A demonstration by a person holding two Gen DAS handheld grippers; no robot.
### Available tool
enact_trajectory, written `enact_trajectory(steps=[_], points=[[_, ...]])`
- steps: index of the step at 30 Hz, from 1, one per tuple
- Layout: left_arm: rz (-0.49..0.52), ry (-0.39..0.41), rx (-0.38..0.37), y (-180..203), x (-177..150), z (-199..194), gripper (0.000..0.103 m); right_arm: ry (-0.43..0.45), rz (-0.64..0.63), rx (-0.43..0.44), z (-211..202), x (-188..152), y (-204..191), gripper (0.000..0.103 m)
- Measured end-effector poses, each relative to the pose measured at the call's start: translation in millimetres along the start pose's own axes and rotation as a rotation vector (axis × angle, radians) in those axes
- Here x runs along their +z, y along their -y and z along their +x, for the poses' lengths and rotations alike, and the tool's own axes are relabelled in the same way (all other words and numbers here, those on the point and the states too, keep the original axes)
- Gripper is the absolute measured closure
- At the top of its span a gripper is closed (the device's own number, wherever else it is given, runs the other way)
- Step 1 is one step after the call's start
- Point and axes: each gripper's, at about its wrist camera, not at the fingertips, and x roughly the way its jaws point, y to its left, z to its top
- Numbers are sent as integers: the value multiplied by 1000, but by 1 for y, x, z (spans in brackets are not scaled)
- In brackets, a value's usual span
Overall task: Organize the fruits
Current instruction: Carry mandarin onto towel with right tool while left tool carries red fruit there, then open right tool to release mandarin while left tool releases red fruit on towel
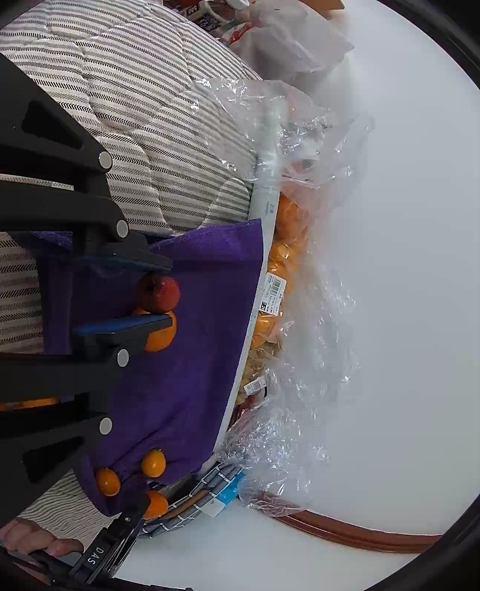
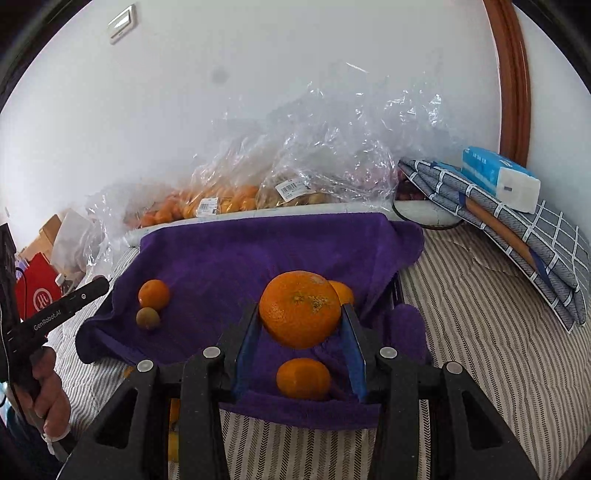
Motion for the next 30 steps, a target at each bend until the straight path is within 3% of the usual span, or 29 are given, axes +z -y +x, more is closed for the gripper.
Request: enact_trajectory(steps=[16, 26, 30], points=[[52, -46, -6, 11, -5, 10, 81, -72, -42, -28, 16, -10, -8, 60], [88, -72, -14, 18, -10, 14, 81, -51, -48, -31, 11, -11, -8, 60], [91, -81, -19, 19, -10, 15, 81, -40, -45, -37, 8, -11, -7, 54]])
